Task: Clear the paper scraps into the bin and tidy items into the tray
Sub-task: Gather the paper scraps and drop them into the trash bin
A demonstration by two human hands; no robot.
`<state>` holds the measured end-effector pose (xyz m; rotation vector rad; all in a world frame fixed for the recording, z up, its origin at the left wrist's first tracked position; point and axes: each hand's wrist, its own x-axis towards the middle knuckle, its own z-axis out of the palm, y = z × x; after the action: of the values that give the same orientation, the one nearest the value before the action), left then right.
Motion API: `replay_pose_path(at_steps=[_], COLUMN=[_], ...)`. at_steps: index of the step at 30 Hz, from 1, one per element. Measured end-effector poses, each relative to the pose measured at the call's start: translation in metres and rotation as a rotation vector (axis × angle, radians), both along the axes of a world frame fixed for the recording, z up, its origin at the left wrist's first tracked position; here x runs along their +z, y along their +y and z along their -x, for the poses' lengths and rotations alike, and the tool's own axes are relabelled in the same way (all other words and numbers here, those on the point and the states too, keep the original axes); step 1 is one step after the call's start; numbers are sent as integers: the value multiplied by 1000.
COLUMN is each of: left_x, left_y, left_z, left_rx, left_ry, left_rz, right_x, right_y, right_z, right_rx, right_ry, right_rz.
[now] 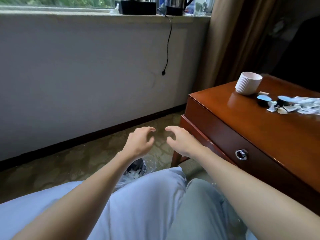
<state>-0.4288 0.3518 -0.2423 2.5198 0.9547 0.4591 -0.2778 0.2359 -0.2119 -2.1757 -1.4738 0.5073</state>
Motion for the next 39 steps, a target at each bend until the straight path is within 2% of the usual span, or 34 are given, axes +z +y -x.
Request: replay_pose_path(at_steps=[4, 15, 24, 33, 39], left_x=[20, 86, 113, 125, 125], left_y=[-21, -85, -147, -177, -195], left_z=[-11, -39, -90, -152, -204], left_rx=[-63, -198, -341, -440, -522], left_ry=[63, -48, -71, -22, -12], left_rz=[-87, -229, -254, -335, -337], right_x=[21, 80, 116, 123, 117], right_y=[-29, -118, -198, -232, -256], right_z=[-5, -19, -66, -111, -156], right_rx=[-14, -146, -333, -444, -510], right_ry=[-57, -197, -292, -287, -355], right_rz=[-22, -131, -41, -25, -13])
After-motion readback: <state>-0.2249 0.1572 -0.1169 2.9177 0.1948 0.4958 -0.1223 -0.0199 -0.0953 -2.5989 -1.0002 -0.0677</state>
